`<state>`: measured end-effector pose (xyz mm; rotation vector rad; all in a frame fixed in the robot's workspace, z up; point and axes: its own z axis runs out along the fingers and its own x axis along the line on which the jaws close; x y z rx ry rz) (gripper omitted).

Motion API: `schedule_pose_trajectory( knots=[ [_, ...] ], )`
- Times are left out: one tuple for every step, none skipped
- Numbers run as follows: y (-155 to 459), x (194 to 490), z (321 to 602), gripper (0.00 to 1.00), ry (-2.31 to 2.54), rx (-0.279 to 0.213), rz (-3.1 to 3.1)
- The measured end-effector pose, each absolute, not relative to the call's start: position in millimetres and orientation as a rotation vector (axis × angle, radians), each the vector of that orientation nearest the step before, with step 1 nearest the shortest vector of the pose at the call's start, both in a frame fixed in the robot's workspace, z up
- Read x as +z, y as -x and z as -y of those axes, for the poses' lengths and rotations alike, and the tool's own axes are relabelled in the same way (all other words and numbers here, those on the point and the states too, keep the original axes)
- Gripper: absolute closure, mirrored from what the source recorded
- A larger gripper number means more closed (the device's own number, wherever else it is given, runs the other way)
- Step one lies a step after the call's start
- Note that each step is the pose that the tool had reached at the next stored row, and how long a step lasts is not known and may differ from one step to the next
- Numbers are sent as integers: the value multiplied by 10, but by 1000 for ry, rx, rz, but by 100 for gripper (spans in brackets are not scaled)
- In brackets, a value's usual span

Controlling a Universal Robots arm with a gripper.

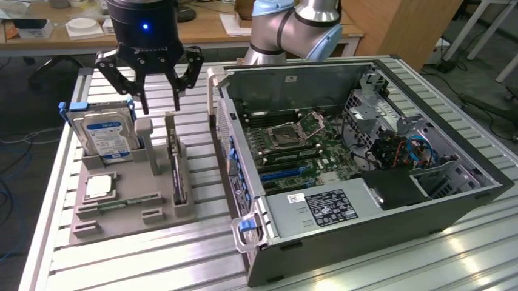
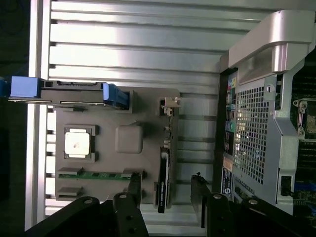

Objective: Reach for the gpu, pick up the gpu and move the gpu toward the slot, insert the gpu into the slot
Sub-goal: 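Pick up the gpu and move the gpu toward the slot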

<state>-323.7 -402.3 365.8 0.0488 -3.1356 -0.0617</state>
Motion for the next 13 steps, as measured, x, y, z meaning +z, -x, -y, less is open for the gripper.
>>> schedule_pose_trajectory(
  knots=[
    [3238,3648,4024,47,-49,-62,3136],
    [3238,3641,4027,47,-49,-62,3136],
    [3238,3637,4036,47,-49,-61,3136],
    [3238,3629,4046,47,-49,-62,3136],
    [3238,3621,4057,47,-49,-62,3137],
    [3238,3614,4067,47,-49,-62,3137],
    [3237,3605,4076,47,-49,-62,3137],
    [3237,3592,4079,47,-49,-62,3137],
    [3236,3577,4079,47,-48,-62,3137],
    [3232,3560,4080,47,-49,-62,3138],
    [3231,3542,4079,47,-48,-61,3138],
    [3231,3523,4080,47,-48,-62,3139],
    [3229,3505,4081,47,-47,-62,3140]
  ],
)
